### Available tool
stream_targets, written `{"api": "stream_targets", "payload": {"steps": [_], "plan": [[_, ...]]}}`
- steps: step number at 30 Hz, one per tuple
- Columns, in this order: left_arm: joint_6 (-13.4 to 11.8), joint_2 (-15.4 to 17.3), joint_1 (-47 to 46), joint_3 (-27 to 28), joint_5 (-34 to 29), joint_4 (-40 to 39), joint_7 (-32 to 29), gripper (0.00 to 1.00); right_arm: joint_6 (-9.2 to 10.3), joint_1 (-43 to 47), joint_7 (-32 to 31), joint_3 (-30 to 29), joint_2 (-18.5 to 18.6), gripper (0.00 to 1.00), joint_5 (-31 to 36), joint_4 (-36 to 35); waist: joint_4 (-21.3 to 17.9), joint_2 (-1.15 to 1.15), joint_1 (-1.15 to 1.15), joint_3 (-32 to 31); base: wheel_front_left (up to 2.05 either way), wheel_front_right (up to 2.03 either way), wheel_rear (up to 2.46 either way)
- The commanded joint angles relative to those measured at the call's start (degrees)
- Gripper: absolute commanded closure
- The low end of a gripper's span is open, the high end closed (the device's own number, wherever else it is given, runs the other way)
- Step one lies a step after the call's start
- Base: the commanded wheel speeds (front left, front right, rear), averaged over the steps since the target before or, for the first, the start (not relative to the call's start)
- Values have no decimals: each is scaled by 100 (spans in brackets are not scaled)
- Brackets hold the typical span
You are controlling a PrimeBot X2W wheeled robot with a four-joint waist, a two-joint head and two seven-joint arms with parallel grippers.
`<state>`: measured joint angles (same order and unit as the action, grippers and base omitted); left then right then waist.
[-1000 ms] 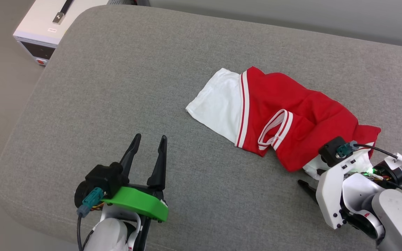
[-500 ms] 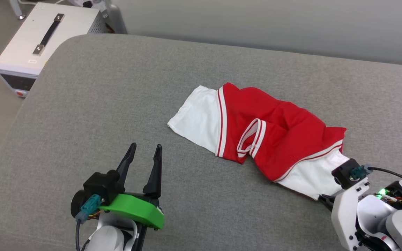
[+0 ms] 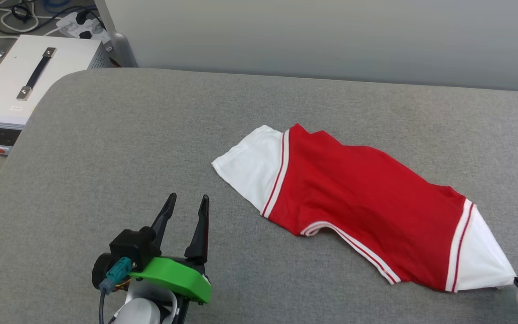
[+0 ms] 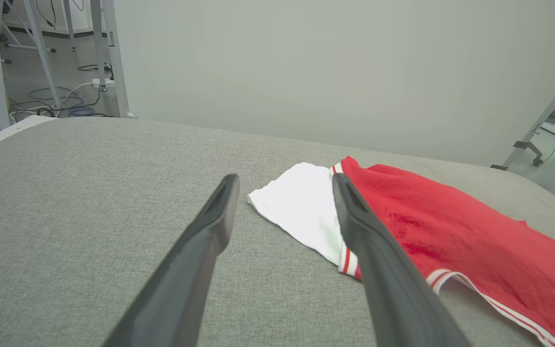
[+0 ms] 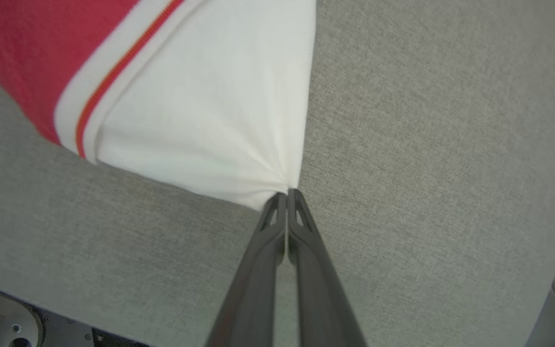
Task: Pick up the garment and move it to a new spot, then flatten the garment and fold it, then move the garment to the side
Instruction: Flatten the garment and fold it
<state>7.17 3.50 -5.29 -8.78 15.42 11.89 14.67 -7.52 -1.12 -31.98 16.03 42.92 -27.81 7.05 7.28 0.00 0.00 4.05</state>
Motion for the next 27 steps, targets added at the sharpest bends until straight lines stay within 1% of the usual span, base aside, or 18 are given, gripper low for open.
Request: {"api": "stream_targets", "payload": {"steps": [1, 3, 5, 6, 7, 12, 19, 23, 27], "plan": [[32, 36, 39, 5, -20, 29, 33, 0, 3, 80, 73, -132, -21, 100, 116, 132, -18, 0, 0, 53, 0, 0, 0], [32, 44, 11, 8, -14, 60, 33, 0, 3, 103, 186, -241, -44, 100, 327, 300, -29, 0, 0, 101, 0, 0, 0], [32, 53, -22, 8, -6, 101, 33, 0, 3, 94, 347, -396, -196, 100, 370, 503, -41, 0, 0, 130, 0, 0, 0], [32, 57, -36, 10, -3, 114, 33, 0, 3, 73, 454, -458, -276, 60, 391, 561, -49, 0, 0, 137, 0, 0, 0], [32, 60, -51, 16, 1, 130, 33, 0, 3, 52, 547, -510, -373, 0, 390, 631, -63, 0, 0, 139, 0, 0, 0], [32, 72, -74, 42, 10, 189, 33, 0, 3, -171, 1201, -776, -734, 0, 408, 583, -181, 0, 0, 50, 0, 0, 0], [32, 70, -9, 67, 35, 149, 33, 0, 3, -263, 2224, -1303, -1311, 0, 529, 33, -366, 0, 0, -180, 0, 0, 0], [32, 63, 29, 43, 68, 82, 33, 0, 3, -91, 2705, -1649, -1808, 0, 716, -356, -433, 0, 0, -274, 0, 0, 0], [32, 56, 118, 34, 106, 15, 33, 0, 3, 219, 3151, -1869, -2451, 0, 923, -725, -500, 0, 0, -349, 0, 0, 0]]}}
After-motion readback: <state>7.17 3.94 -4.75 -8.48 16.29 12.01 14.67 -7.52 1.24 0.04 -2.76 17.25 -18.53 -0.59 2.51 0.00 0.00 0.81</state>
